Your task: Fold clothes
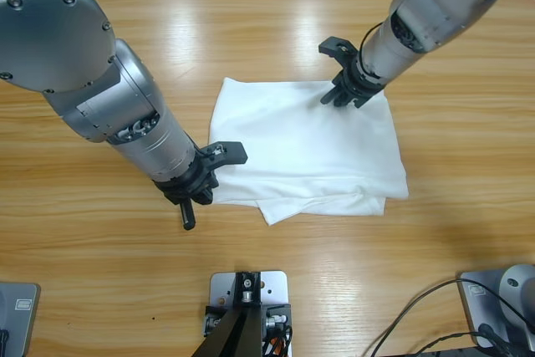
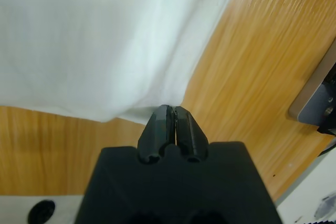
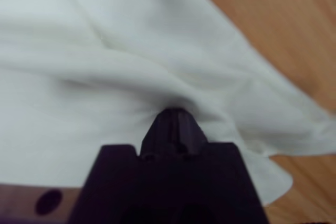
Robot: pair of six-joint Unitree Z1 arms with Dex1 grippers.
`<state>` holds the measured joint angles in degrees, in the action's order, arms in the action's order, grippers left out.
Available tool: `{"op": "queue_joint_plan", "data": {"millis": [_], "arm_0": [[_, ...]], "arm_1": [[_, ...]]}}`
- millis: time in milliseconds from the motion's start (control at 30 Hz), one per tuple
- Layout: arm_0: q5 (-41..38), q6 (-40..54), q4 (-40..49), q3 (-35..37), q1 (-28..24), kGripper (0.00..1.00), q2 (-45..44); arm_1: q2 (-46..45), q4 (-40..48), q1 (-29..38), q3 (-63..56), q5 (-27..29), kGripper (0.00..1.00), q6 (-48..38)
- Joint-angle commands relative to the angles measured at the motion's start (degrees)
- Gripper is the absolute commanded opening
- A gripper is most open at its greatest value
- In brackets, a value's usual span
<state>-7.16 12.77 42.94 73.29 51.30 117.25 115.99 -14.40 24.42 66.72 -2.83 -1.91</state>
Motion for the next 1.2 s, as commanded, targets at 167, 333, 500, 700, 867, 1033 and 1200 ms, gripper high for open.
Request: {"op": "queue_joint_plan", "data": {"millis": [167, 333, 500, 700, 867, 1033, 1200], "arm_0": [[0.92, -1.16, -0.42, -2.27, -0.83, 0.000, 0.16], [1.20, -1.25, -0.19, -2.64, -2.35, 0.000, -2.09], [1.97, -1.59, 1.60, -5.23, -7.07, 0.000, -11.43], [4.80, -2.32, 3.45, -7.28, -13.31, 0.000, -22.05], [5.14, 0.82, 3.55, 8.26, -14.76, 0.000, -10.07], [4.96, 3.83, 12.69, 32.73, -15.27, 0.000, 2.07], [2.61, 6.85, 20.25, 45.42, -17.15, 0.000, 11.09]], "arm_1": [[6.46, 0.47, -5.68, 2.52, -0.28, 0.000, 2.35], [2.84, 0.49, -5.95, 1.99, -0.07, 0.000, 2.60], [-9.08, -2.85, -2.89, 1.36, 0.67, 0.995, 2.78], [-20.92, -7.66, 2.07, -3.54, 1.78, 1.000, -2.62], [-22.24, -7.44, 6.46, -10.73, -2.32, 0.302, -7.53], [-23.23, -6.26, 8.54, -13.99, -0.33, 0.000, -8.26], [-22.42, -5.78, 8.54, -16.25, 1.34, 0.000, -10.30]]}}
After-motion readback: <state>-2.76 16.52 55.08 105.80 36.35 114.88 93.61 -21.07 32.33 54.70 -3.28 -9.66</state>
